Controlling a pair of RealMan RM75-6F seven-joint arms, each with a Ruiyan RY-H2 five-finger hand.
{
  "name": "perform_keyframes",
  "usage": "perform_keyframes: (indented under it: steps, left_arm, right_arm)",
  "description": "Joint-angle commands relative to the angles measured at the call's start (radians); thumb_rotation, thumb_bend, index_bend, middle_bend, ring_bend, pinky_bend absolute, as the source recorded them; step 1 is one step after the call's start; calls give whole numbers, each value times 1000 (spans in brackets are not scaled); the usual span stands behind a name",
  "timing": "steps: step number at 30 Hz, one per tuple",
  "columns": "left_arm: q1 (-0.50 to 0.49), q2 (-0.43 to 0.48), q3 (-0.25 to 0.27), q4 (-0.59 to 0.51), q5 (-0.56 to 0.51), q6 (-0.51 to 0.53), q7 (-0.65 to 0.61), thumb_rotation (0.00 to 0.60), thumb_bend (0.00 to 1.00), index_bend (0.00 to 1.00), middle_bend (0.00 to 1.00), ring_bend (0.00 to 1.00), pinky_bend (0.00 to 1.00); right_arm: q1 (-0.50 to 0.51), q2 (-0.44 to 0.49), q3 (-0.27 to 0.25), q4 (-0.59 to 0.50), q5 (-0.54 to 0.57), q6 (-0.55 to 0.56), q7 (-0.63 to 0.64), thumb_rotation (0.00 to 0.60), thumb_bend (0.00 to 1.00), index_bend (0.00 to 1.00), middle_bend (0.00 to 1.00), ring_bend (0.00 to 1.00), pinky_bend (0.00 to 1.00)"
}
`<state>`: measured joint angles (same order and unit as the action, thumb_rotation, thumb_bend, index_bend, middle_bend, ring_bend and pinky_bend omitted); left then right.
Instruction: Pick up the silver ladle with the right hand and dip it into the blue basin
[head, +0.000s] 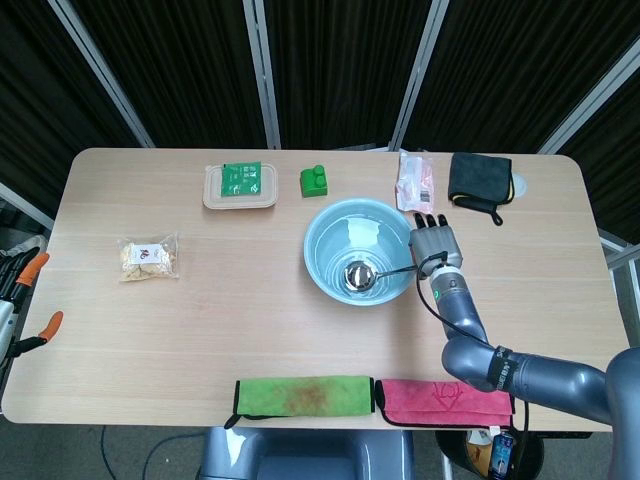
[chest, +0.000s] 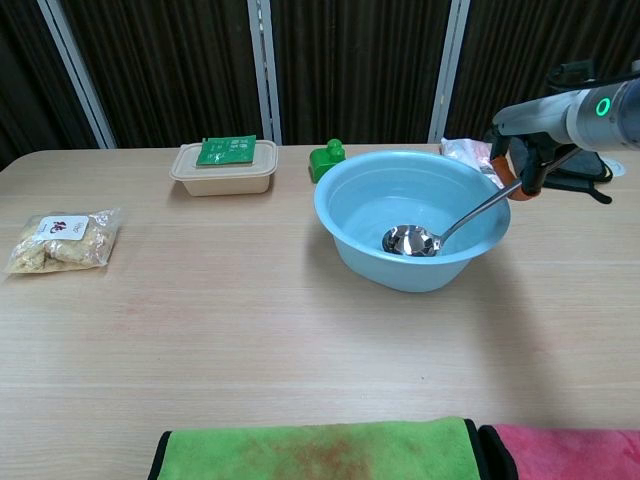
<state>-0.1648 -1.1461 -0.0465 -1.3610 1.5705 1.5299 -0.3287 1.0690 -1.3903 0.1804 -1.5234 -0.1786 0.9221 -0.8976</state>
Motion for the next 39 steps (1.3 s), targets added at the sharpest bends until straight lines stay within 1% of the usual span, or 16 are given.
perform_keyframes:
  steps: [1, 10, 17, 22, 26, 30, 33, 39]
  left_arm:
    - [-1, 1, -3, 3, -6, -6, -5, 600, 363, 58, 0, 0, 0]
    - [-10, 6, -8, 13, -12, -23, -41, 600, 364, 59, 0, 0, 0]
    - [-4, 13, -6, 17, -2, -6, -67, 600, 365, 58, 0, 0, 0]
    - [-5, 16, -4, 20, 0, -7, -81, 600, 366, 58, 0, 0, 0]
    - [-4, 19, -2, 21, 9, -1, -103, 600, 369, 59, 0, 0, 0]
    - [-1, 20, -1, 26, 13, 9, -110, 600, 368, 59, 0, 0, 0]
    - [1, 20, 2, 26, 18, 12, -110, 600, 368, 58, 0, 0, 0]
    - [5, 22, 6, 22, 27, 23, -104, 600, 371, 59, 0, 0, 0]
  right_arm:
    - [19, -33, -10, 47, 12, -22, -3, 600, 467, 719, 0, 0, 0]
    - [19, -87, -27, 115, 3, -34, 29, 600, 467, 718, 0, 0, 0]
    - [22, -106, -33, 109, -1, -19, 36, 600, 467, 719, 0, 0, 0]
    - [30, -77, -14, 49, 10, 16, 37, 600, 466, 718, 0, 0, 0]
    - [41, -37, 7, -9, 59, 30, 31, 600, 468, 719, 0, 0, 0]
    - [54, 0, 28, -70, 83, 64, 24, 600, 467, 718, 0, 0, 0]
    - [66, 37, 45, -123, 121, 86, 14, 600, 467, 719, 0, 0, 0]
    - [77, 82, 59, -176, 160, 110, 8, 600, 467, 719, 0, 0, 0]
